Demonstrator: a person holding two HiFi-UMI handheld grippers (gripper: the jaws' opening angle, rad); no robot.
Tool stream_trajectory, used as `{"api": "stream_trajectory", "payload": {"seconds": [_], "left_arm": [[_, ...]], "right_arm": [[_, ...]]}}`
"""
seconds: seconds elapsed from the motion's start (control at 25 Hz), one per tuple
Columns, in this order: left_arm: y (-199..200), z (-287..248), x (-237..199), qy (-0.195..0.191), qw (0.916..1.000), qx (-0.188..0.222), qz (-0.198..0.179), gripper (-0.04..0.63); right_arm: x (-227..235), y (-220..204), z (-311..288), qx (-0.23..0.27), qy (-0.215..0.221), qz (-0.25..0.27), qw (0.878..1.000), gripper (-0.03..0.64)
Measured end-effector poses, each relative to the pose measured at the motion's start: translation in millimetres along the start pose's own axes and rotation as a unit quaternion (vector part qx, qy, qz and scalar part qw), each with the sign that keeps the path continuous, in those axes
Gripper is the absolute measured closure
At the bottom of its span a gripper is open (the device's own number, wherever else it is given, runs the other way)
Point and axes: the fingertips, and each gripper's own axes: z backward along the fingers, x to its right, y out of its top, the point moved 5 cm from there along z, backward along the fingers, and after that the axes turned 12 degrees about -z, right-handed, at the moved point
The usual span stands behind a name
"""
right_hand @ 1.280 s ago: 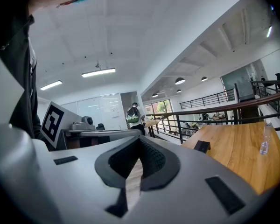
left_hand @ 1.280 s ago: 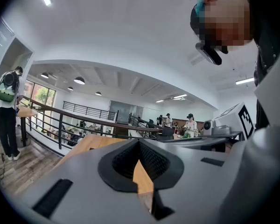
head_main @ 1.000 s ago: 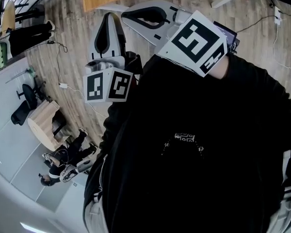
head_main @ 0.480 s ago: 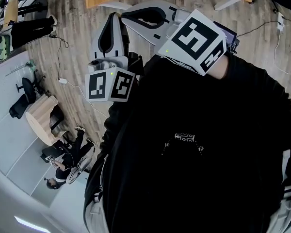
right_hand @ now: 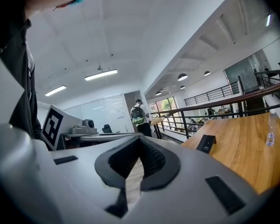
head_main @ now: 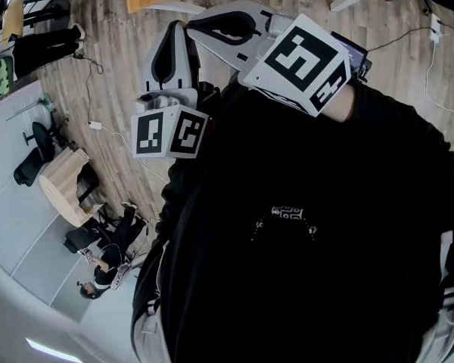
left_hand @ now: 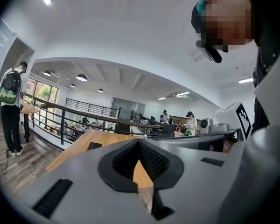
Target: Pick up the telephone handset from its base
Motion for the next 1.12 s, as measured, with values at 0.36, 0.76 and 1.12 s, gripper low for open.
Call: {"api": "stream_trajectory", "payload": {"seconds": [0.36, 0.76, 1.12], "left_arm": [[-7.8, 5.0, -4.8, 0.006, 0.9998, -0.014, 0.011, 0.589], [2.7, -32.6, -9.2, -0.045, 0.999, 0.0, -0.002, 0.589], [2.8, -62.7, -27.3, -0.073, 0.9973, 0.0, -0.002, 0.589]], "right_arm": [[-2.5, -6.9, -6.8, -0.019, 0.01, 0.023, 1.0, 0.601], [23.6, 12.1, -5.8, 0.009, -0.034, 0.008, 0.999, 0.601], [47.4, 22.8, -21.9, 0.021, -0.06, -0.001, 0.998, 0.601]]}}
